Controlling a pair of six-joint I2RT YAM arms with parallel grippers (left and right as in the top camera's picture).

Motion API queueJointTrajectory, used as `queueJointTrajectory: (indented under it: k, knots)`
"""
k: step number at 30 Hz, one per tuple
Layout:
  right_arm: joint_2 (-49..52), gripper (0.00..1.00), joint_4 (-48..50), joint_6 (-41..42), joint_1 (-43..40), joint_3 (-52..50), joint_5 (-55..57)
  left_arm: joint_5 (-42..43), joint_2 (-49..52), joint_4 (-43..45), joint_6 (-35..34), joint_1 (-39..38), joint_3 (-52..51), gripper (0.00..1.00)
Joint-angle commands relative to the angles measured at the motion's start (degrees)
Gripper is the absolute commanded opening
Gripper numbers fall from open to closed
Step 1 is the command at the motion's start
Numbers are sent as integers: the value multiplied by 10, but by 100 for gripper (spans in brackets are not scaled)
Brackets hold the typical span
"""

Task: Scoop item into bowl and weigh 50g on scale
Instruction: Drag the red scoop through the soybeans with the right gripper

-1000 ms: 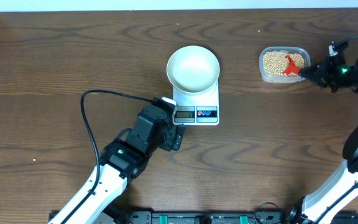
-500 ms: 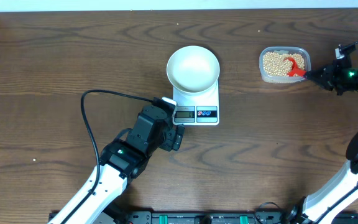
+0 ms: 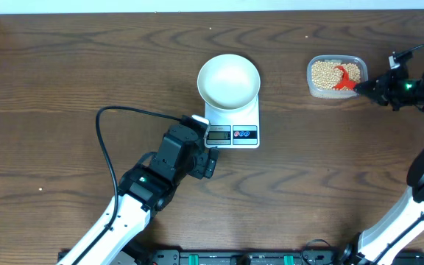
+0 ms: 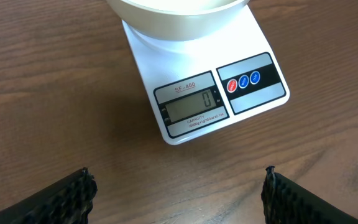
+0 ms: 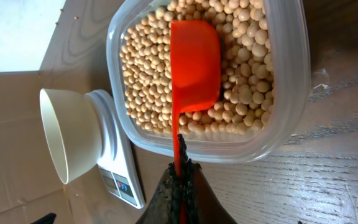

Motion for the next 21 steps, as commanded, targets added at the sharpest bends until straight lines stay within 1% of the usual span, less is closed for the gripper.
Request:
queueJointTrajectory:
  k: [1, 10, 14, 17, 21]
  knots:
    - [22, 1, 0, -7, 15, 0, -6, -3, 1, -1, 3, 1, 1, 88]
    - [22, 1, 2, -7, 38, 0, -10, -3, 1, -1, 3, 1, 1, 88]
    - [22, 1, 1, -22, 34, 0, -75, -3, 1, -2, 3, 1, 1, 88]
    - [22, 1, 0, -23, 21, 0, -80, -3, 1, -1, 3, 1, 1, 88]
    - [22, 1, -15, -50, -1, 0, -115, -3, 1, -1, 3, 1, 1, 88]
